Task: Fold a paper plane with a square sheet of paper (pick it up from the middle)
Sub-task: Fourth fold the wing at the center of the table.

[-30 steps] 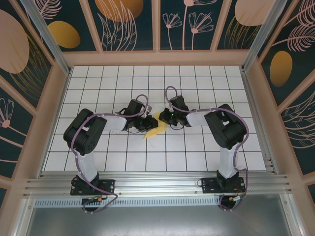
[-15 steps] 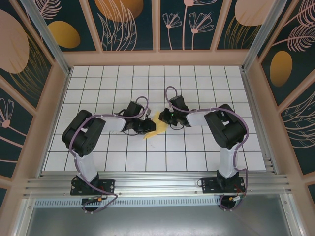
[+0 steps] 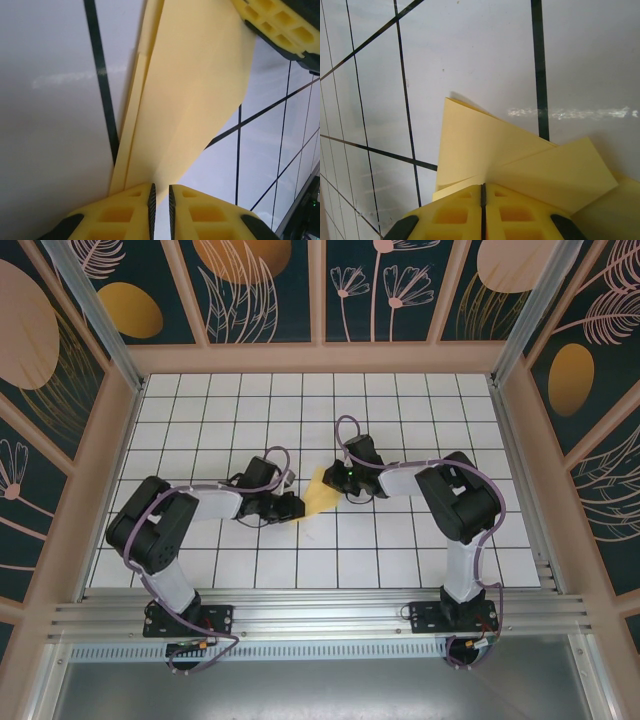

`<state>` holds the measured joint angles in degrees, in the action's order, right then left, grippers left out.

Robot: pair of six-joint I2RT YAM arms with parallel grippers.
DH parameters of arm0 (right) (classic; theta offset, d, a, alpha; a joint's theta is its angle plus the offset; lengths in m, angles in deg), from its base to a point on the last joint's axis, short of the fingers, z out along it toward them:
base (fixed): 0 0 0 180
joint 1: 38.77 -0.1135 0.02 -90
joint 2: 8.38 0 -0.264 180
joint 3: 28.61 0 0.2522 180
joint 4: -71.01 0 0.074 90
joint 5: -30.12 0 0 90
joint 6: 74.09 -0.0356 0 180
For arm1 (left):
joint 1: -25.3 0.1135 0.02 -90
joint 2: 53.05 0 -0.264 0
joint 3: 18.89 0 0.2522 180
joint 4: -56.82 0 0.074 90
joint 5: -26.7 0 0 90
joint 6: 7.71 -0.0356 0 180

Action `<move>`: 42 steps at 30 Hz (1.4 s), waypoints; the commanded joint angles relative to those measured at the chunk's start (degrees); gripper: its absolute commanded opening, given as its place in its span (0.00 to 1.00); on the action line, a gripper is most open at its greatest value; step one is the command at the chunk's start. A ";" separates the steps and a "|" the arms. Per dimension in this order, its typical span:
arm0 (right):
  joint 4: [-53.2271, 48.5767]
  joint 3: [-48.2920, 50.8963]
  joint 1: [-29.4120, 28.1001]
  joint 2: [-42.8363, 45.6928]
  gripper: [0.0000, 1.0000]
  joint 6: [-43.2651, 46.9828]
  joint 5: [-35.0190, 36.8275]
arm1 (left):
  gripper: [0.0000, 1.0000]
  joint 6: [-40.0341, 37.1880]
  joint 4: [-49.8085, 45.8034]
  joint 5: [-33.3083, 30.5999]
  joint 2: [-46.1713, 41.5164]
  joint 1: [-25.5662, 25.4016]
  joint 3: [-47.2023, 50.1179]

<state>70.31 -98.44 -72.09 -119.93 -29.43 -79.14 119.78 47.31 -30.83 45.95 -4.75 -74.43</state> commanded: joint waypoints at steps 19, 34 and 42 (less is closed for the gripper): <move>-8.32 -0.96 -0.86 -3.02 0.12 1.69 2.71 | 0.20 -2.93 -16.19 -9.64 -12.91 0.85 0.17; -12.61 1.16 -0.58 13.72 0.32 0.62 7.97 | 0.49 -9.07 -14.20 -12.92 -2.15 1.14 -12.97; -4.67 12.52 -1.02 18.45 0.36 -6.74 5.89 | 0.50 -10.25 -16.38 -13.72 4.54 0.50 -17.53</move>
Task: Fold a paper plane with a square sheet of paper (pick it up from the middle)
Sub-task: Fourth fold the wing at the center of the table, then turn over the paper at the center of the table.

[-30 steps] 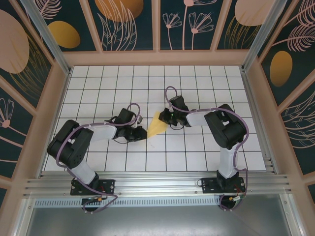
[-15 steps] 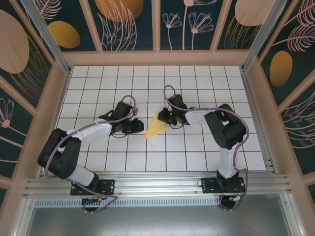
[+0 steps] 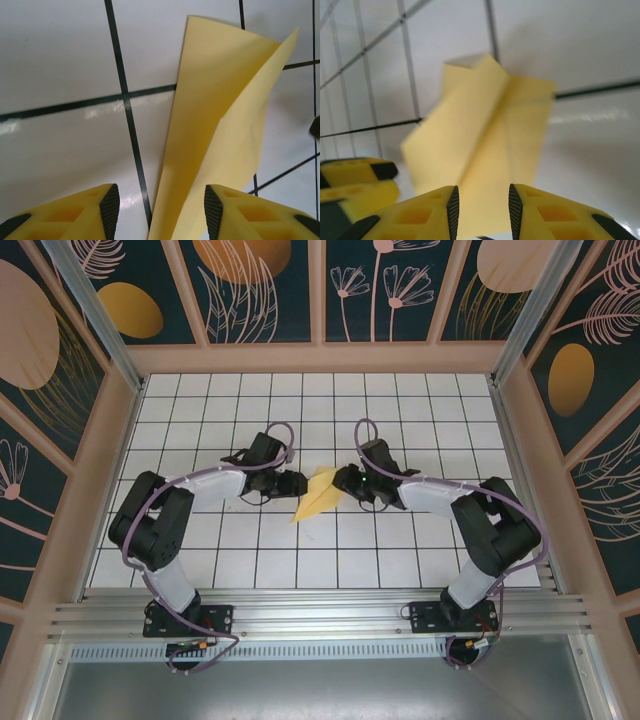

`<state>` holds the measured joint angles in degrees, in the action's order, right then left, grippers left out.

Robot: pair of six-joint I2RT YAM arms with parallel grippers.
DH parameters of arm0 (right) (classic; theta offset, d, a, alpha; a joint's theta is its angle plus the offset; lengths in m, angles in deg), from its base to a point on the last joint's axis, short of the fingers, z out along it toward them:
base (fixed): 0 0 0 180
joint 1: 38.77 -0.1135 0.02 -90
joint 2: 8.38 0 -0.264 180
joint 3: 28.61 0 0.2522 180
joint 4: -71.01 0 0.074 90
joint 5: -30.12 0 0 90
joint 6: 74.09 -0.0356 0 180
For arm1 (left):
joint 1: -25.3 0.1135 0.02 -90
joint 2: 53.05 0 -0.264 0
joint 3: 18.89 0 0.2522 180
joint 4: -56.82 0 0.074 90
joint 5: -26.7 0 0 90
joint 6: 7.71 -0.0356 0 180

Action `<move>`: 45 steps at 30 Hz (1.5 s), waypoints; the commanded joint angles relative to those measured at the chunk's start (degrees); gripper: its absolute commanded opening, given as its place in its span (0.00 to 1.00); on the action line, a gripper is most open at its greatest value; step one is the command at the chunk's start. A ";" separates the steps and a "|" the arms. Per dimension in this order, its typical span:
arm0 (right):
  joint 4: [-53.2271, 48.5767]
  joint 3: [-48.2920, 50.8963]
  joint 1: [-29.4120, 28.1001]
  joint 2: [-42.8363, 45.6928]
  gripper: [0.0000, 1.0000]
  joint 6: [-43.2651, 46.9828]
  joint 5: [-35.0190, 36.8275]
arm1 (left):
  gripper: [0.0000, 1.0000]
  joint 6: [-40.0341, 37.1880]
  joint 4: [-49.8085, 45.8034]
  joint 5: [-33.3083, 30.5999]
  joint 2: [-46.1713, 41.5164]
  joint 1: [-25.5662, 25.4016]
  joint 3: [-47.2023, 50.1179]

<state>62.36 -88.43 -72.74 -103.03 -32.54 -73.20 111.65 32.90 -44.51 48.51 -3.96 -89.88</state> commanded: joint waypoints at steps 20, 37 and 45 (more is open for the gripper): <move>8.62 5.19 -1.88 -2.00 0.40 -9.42 -3.75 | 0.38 -1.07 -3.29 -0.37 6.98 -2.73 -3.42; 13.55 6.29 -2.05 -4.75 0.39 -13.57 -5.57 | 0.39 0.69 -1.53 4.04 6.42 -3.76 -1.48; 16.09 6.51 -2.06 -5.29 0.40 -14.94 -5.92 | 0.38 0.69 -1.46 4.55 6.61 -3.88 -1.19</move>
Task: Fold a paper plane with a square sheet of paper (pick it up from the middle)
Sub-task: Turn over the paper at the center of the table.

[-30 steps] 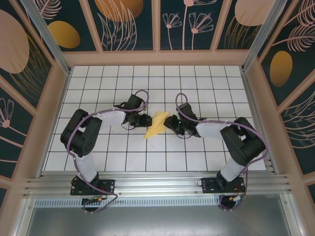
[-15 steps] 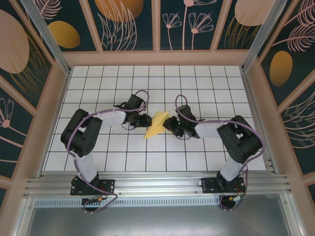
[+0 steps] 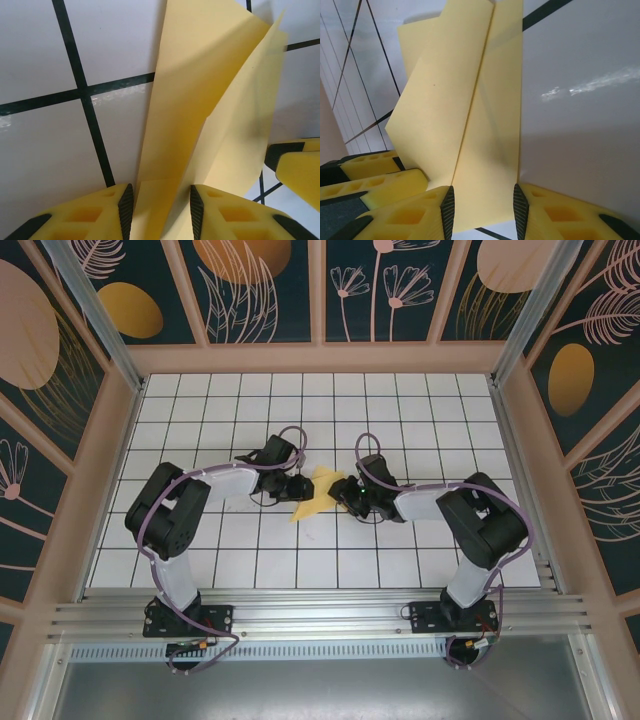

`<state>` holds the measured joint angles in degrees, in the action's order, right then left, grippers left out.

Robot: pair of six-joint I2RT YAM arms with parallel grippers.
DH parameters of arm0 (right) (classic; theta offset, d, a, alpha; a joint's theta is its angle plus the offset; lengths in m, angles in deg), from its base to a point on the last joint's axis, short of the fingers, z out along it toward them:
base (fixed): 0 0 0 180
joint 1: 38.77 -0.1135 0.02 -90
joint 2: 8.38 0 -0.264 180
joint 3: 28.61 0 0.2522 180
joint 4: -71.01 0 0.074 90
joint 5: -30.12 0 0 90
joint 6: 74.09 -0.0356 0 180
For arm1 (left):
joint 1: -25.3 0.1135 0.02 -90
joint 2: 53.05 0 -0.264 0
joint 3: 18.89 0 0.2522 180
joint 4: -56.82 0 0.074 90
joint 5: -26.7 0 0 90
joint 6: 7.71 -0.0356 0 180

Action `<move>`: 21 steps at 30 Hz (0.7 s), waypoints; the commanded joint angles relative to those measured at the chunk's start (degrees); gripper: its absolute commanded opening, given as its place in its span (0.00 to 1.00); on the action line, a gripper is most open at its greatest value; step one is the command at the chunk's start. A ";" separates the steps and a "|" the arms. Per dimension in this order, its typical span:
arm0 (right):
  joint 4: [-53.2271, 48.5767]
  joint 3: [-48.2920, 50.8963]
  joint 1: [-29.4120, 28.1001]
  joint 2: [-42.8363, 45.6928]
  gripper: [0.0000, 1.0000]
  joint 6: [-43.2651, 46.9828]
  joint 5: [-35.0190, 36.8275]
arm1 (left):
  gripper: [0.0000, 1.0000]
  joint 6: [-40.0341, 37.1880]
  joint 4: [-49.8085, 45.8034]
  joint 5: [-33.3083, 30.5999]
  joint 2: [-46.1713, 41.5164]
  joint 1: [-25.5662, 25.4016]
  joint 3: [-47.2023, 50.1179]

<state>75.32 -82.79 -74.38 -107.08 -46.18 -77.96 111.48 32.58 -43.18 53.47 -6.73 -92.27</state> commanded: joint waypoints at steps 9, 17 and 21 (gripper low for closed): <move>2.72 0.31 -0.17 -0.62 0.40 -1.65 -0.88 | 0.38 2.25 -0.03 4.29 0.89 -1.04 2.36; -2.30 0.87 0.67 2.38 0.41 -2.50 1.15 | 0.38 6.77 3.33 5.94 -1.44 -1.09 5.26; -6.45 1.02 0.55 4.42 0.41 -3.00 3.11 | 0.37 7.65 3.64 6.77 -1.67 -1.10 5.83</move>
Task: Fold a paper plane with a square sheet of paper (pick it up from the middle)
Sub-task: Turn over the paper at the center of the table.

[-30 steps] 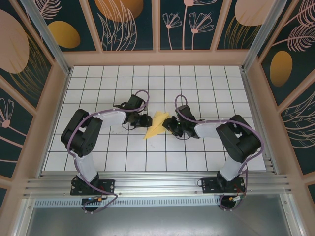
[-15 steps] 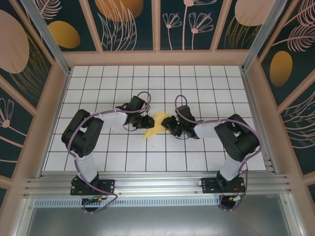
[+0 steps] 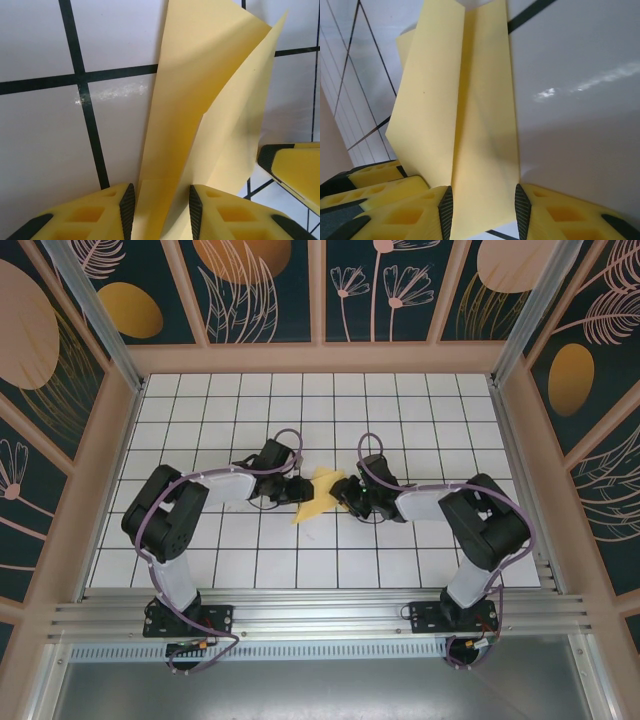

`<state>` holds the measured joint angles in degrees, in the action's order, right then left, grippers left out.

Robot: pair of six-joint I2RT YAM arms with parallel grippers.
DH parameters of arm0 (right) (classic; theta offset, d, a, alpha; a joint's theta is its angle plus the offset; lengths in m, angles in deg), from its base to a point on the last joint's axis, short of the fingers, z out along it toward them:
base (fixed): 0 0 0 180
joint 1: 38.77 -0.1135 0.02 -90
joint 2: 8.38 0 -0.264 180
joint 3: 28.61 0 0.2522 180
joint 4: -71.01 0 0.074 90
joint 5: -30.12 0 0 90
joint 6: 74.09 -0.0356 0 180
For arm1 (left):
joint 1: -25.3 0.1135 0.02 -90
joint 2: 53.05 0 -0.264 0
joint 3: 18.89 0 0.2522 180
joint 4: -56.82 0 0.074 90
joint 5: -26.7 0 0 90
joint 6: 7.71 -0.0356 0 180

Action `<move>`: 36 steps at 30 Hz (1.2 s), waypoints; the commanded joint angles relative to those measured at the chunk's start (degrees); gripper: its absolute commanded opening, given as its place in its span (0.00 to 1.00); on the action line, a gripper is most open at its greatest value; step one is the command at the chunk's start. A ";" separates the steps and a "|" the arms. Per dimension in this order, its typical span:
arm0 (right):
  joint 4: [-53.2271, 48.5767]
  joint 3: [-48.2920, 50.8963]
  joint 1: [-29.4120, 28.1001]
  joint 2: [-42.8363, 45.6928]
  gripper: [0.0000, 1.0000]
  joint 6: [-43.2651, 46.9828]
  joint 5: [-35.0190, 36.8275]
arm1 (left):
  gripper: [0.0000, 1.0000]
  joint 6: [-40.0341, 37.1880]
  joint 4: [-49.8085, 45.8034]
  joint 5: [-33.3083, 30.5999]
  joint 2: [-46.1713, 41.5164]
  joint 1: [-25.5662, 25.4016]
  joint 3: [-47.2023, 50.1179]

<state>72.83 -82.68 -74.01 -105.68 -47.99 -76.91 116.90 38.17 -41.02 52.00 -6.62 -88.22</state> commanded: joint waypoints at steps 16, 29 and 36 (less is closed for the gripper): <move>0.04 2.68 -0.24 1.51 0.43 -5.18 -0.66 | 0.35 2.81 -1.97 5.36 -1.01 -1.34 2.33; 7.99 3.37 -0.08 -0.24 0.42 -6.01 -2.08 | 0.34 2.22 -1.80 6.76 -0.57 -1.55 2.47; 7.70 3.57 0.09 -0.19 0.41 -7.03 -1.48 | 0.34 2.06 -1.79 7.23 -0.22 -1.62 2.35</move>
<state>78.55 -79.80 -74.01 -105.09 -53.96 -78.05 119.00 38.41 -35.18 51.67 -7.63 -86.63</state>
